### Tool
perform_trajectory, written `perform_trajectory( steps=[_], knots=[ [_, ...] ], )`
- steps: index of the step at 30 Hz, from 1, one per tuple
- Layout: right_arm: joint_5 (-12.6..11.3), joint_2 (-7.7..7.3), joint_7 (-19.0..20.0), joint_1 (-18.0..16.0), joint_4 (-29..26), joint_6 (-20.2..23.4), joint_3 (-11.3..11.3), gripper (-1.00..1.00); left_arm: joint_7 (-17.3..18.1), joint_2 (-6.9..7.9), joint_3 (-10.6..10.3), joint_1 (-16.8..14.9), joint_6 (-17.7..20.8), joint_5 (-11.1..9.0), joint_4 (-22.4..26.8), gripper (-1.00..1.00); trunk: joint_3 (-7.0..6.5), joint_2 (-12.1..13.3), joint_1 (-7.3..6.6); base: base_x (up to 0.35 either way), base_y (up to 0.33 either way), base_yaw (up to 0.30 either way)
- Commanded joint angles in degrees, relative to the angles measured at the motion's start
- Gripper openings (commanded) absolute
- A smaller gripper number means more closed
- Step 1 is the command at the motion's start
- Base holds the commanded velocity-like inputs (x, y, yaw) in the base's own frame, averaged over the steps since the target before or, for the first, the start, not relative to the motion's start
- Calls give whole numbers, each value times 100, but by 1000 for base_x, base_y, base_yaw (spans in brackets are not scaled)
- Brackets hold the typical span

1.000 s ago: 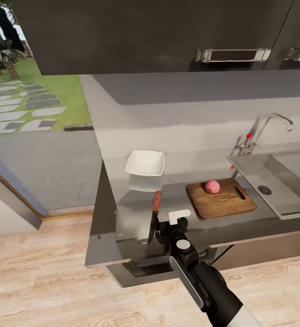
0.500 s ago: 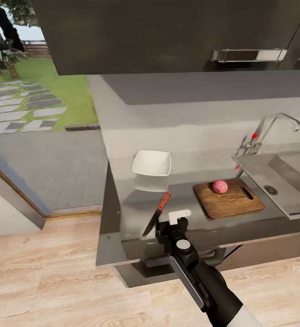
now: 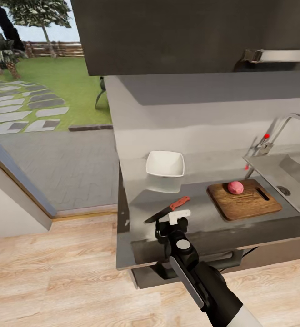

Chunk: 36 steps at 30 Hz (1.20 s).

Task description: In the kitchen, take the Vidalia onion out of the sink, dice it on the chopping board with the paring knife, put the diced onion into the bowl on the countertop, then place both the paring knife and the chopping board into the sink.

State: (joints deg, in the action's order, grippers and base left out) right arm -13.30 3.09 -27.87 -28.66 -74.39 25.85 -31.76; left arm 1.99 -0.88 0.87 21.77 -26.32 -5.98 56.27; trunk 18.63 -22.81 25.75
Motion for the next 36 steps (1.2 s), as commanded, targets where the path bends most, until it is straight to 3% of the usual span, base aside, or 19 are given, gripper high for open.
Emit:
perform_trajectory(
  steps=[1, 36],
  knots=[
    [-50, -1, -52, -8, -5, 16, -15, 100, 21, -3, 8, 2, -4, -44, 6, 100, 9, -11, 4, 4, 8, 0],
    [-50, -1, -158, -8, -5, 5, -5, 100, 21, -5, 6, 2, -4, -44, 8, 100, 9, -11, 4, 29, 52, 0]
  ],
)
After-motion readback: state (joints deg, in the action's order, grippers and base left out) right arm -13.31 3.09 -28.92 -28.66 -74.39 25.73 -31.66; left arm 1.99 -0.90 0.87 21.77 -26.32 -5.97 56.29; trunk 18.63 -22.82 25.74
